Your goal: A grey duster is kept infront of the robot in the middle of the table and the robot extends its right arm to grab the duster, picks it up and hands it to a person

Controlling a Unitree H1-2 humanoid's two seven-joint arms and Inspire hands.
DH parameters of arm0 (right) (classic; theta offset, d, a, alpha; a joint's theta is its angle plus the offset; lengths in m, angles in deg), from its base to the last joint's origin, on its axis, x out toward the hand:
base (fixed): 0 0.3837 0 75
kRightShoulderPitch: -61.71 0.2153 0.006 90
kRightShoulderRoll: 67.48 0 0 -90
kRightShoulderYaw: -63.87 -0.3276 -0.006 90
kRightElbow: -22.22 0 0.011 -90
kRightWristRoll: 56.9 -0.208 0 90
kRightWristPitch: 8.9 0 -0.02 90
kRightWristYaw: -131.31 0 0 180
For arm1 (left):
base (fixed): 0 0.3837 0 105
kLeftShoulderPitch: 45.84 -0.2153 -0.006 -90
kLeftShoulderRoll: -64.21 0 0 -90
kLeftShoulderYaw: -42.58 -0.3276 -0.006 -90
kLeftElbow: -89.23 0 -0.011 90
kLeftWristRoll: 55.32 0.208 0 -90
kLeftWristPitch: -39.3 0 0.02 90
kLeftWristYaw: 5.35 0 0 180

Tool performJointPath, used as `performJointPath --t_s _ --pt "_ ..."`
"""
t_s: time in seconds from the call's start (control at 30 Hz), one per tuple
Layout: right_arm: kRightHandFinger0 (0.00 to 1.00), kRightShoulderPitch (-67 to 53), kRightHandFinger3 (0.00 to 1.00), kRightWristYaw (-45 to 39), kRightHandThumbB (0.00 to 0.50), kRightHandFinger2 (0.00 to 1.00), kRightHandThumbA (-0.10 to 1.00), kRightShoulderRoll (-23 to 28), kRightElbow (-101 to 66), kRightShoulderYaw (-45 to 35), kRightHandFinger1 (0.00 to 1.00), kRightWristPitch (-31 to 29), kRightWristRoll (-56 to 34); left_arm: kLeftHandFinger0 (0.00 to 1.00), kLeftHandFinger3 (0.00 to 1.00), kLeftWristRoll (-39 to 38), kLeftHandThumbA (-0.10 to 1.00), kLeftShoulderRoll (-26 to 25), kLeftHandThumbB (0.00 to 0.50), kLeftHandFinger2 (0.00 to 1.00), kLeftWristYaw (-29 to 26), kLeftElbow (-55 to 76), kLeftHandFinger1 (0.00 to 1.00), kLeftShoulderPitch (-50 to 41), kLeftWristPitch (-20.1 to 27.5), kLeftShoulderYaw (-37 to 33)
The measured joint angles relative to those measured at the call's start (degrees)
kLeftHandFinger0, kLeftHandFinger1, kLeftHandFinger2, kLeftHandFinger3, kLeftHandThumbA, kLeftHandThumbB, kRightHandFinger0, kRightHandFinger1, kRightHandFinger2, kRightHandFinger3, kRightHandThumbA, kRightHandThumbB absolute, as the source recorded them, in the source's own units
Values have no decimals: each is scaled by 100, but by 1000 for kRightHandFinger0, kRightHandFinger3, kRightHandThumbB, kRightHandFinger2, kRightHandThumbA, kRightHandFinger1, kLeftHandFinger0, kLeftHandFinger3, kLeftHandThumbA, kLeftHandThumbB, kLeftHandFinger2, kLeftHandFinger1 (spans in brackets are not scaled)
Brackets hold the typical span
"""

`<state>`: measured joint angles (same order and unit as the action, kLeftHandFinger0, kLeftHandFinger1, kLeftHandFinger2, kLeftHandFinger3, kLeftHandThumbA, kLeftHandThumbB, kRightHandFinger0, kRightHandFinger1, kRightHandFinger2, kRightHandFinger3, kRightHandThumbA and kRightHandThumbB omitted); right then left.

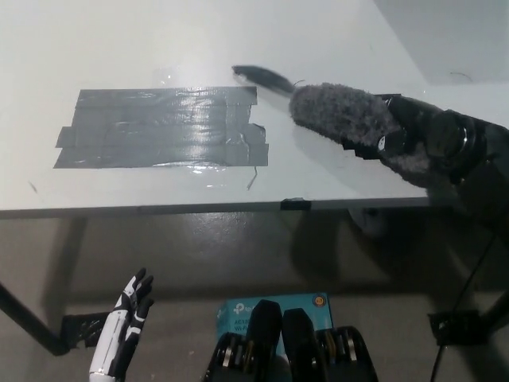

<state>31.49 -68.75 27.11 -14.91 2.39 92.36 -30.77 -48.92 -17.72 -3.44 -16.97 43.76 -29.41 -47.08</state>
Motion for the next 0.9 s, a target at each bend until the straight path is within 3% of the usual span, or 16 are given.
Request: performJointPath --t_s 0.07,0.17,0.2,0.23,0.3,0.4,0.43,0.47,0.5,0.53,0.63,0.7,0.77,0.9 --pt "349 -79 848 -79 134 1000 -100 48 -152 -99 795 -51 -67 950 1000 1 944 1 278 1000 0 1 1000 1 0 0" --pt "282 -255 751 -267 138 859 -100 125 -479 -204 653 -73 -154 948 1000 1 946 -2 279 1000 0 0 1000 4 0 -1" --pt "282 -324 751 -340 138 859 -100 149 -605 -266 653 -72 -203 948 1000 2 946 -4 279 1000 0 1 1000 9 0 -1" --pt "318 -354 678 -379 172 861 -100 159 -663 -296 675 -71 -228 948 1000 2 949 -4 276 1000 0 1 1000 12 0 -1" --pt "298 -496 670 -574 185 853 -100 180 -930 -491 660 -71 -383 946 1000 6 950 -5 274 1000 0 1 1000 21 1 -2" --pt "91 -644 849 -772 187 930 -100 166 -1122 -793 583 -57 -616 933 1000 11 951 -4 270 1000 0 -3 1000 20 0 -2" --pt "91 -679 849 -810 187 930 -100 154 -1155 -891 583 -38 -698 933 1000 11 951 -4 270 1000 0 -5 1000 19 0 -2" --pt "37 -721 947 -859 203 905 -100 129 -1199 -1036 524 7 -813 951 1000 11 942 -4 273 1000 1 -9 1000 19 0 -2" --pt "18 -774 913 -933 233 876 -100 95 -1247 -1208 484 79 -956 955 1000 11 940 -3 273 1000 1 -12 1000 19 0 -2" --pt "4 -794 919 -964 210 872 -100 83 -1268 -1267 456 109 -1010 956 1000 10 939 -3 273 1000 1 -13 1000 18 0 -2" --pt "0 -933 999 -1164 244 873 -100 -81 -1294 -1674 410 354 -1364 953 1000 9 932 1 282 1000 3 -23 1000 19 -1 -3" --pt "0 -1029 1000 -1253 234 870 -100 -184 -1297 -1889 395 465 -1553 954 1000 9 932 3 281 1000 3 -28 1000 18 -2 -3" --pt "0 -1121 1000 -1327 264 869 -100 -298 -1306 -2097 398 558 -1781 957 1000 8 936 3 280 1000 3 -31 1000 18 -3 -2" --pt "0 -1217 932 -1419 265 853 -100 -455 -1320 -2391 379 689 -2187 961 1000 8 940 6 280 1000 3 -37 1000 17 -5 -3"
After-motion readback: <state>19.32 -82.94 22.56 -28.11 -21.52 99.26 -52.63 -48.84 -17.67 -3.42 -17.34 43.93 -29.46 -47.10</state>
